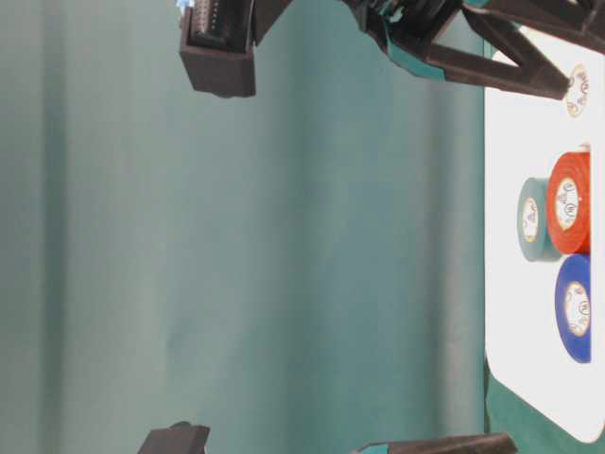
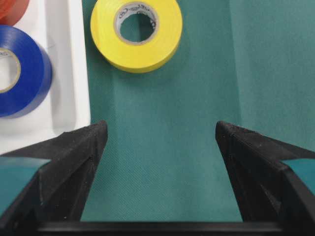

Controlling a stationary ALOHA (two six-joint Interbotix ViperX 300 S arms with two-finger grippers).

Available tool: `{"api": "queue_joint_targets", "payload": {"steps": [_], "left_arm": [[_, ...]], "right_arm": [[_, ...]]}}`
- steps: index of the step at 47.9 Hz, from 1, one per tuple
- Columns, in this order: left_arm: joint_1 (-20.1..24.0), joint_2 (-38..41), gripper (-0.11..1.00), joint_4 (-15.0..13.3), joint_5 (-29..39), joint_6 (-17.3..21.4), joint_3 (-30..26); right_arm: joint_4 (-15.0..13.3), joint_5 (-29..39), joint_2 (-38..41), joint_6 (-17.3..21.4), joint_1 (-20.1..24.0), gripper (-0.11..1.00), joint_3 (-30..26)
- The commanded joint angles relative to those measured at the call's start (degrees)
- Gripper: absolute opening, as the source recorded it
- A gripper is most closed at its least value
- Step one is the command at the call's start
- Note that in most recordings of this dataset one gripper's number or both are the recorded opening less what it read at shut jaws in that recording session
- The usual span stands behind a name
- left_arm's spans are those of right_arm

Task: Put the tape alternately from left to right into the white case.
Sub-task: 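Withdraw the left gripper from the tray to the left side, then lower the right gripper into the black roll's hole and close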

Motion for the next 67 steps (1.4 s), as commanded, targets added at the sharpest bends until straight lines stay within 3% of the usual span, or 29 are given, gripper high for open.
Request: {"api": "queue_joint_targets", "payload": {"steps": [1,24,41,56,67], "left_arm": [[-0.2,-0.9,0.59,-0.1,-0.2,-0.1,-0.5],[-0.2,-0.9,0.59,-0.1,-0.2,-0.2,-0.4],[-0.2,-0.9,0.59,-0.1,-0.2,-0.3,-0.4],[-0.3,-0.7,0.59,-0.1,-0.4,-0.3,-0.4],[-0.2,-0.5,0.59,-0.1,-0.4,-0.3,-0.5]], "right_arm": [[0.1,-0.4,-0.5,0.0,0.2,0.83,-0.2],[0.1,-0.4,-2.2,0.0,4.0,0.83,1.6],[0.7,-0.2,-5.1,0.3,6.1,0.83,6.1],[1.1,-0.3,-7.7,4.5,6.6,0.83,10.1],[1.1,-0.9,-7.6,4.7,6.7,0.83,10.2]]}}
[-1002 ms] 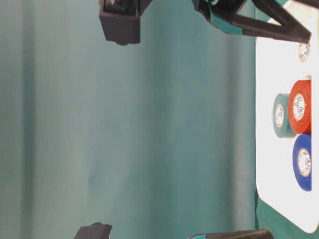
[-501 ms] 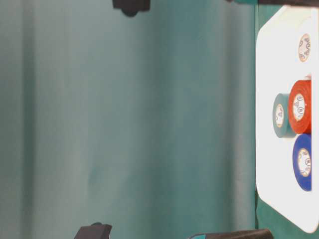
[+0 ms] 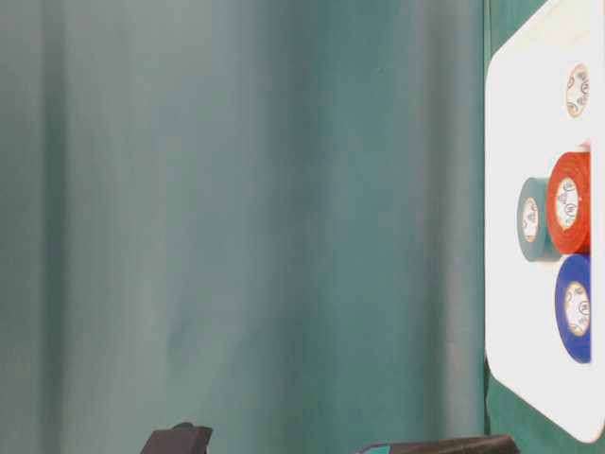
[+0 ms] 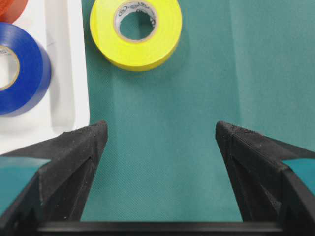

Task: Put the tape alternately from left to right into the white case.
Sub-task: 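Lower the right gripper into the black roll's hole and close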

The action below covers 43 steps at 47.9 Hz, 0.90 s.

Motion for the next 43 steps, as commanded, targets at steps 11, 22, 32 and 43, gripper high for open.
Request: {"api": "queue_joint_targets", "payload": {"steps": [11,22,32,43], "left_arm": [[-0.2,-0.4,0.59,-0.1,-0.4,-0.1,-0.6],[-0.2,-0.4,0.59,-0.1,-0.5,-0.1,-0.4],[-0.2,-0.4,0.59,-0.1,-0.6,-0.1,-0.1],[-0.2,-0.4,0.59,-0.1,-0.6,-0.2,0.3]], "right_arm": [[0.2,-3.7,1.9,1.7,0.5,0.83,-0.5],[0.1,-4.3,5.7,2.2,0.5,0.83,-1.3],[0.0,-4.3,8.9,2.1,0.5,0.83,-2.8],[0.0,-4.3,10.5,2.1,0.5,0.83,-4.0]]}}
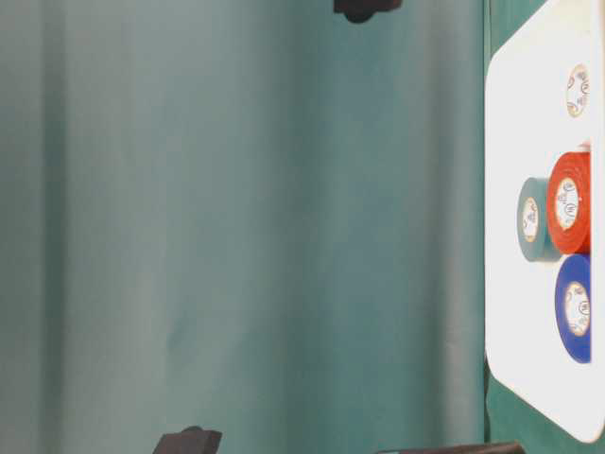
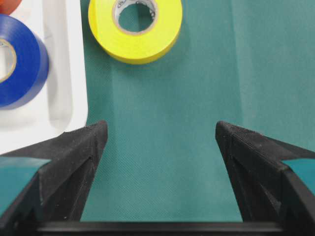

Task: Put the tape alternately from left to right into the white case.
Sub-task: 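Lower the right gripper into the black roll's hole and close, then lift the black roll and carry it into the tray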

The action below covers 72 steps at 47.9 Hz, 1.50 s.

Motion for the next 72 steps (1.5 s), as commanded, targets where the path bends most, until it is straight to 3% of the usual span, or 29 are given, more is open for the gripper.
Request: {"api": "queue_joint_targets", "payload": {"steps": [1,15,18,27,30,55,72], "left_arm": [[-0.2,-0.4,0.59,-0.1,-0.4,0.0,-0.4],[-0.2,-0.4,0.59,-0.1,-0.4,0.1,0.0],[-0.2,-0.4,0.59,-0.1,-0.4,0.0,0.1],[-0.2,-0.4,0.59,-0.2,-0.4,0.1,0.2],[-0.2,-0.4,0.59,-0.1,-0.4,0.1,0.2],[-0.2,-0.4,0.59,-0.1,-0.4,0.1,0.2],[-0.2,-0.4,0.59,-0.1,-0.4,0.1,0.2]], "right_arm": [[-0.1,-0.4,-0.4,0.0,0.3,0.83,-1.3],[-0.2,0.1,-0.4,0.1,0.2,0.82,-1.9],[-0.2,0.1,-0.4,0.0,0.2,0.78,-2.0],[-0.2,0.2,-0.4,0.0,0.2,0.31,-2.5],[-0.1,0.2,-0.4,-0.1,0.2,0.20,-2.5],[-0.3,0.4,-3.7,-0.1,0.2,0.19,-3.2],[-1.6,4.1,-8.1,-0.5,0.0,0.19,-6.2]]}}
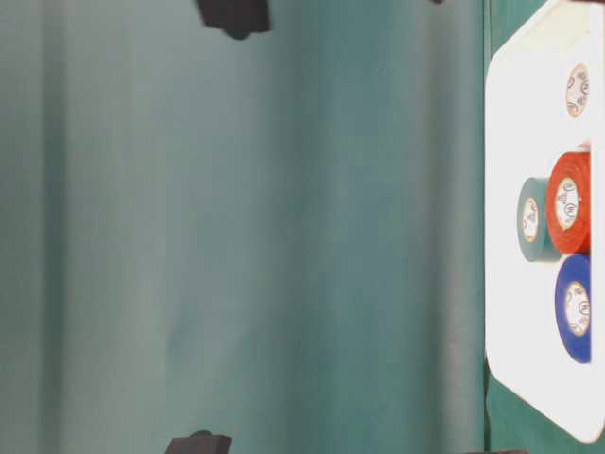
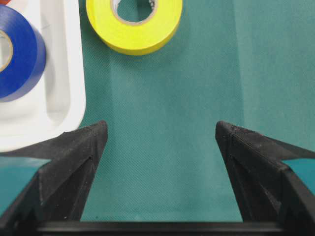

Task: Put the tape alternately from left to right into the white case.
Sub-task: 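Lift the black roll and carry it into the tray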

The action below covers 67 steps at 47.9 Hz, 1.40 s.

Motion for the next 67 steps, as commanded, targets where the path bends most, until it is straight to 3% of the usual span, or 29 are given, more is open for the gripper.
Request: {"api": "queue_joint_targets", "payload": {"steps": [1,16,34,53,67], "left_arm": [[-0.2,-0.5,0.59,-0.1,-0.4,0.1,-0.5],[-0.2,-0.5,0.59,-0.1,-0.4,0.1,-0.5],[-0.2,-0.4,0.59,-0.1,-0.4,0.1,-0.7],[-0.3,-0.4,0.59,-0.1,-0.4,0.1,-0.8],[-0.2,-0.4,0.59,-0.1,-0.6,0.1,-0.8]], "right_arm": [[-0.5,0.6,-1.3,-0.1,-0.2,0.19,-1.8],[-0.8,1.2,-1.1,-0.1,-2.5,0.19,-3.4],[-1.0,1.2,1.1,-0.6,-10.5,0.19,-7.5],[-8.9,1.3,6.6,-0.5,-18.5,0.19,-14.2],[-10.0,1.1,11.1,-0.5,-22.6,0.19,-19.3]]}}
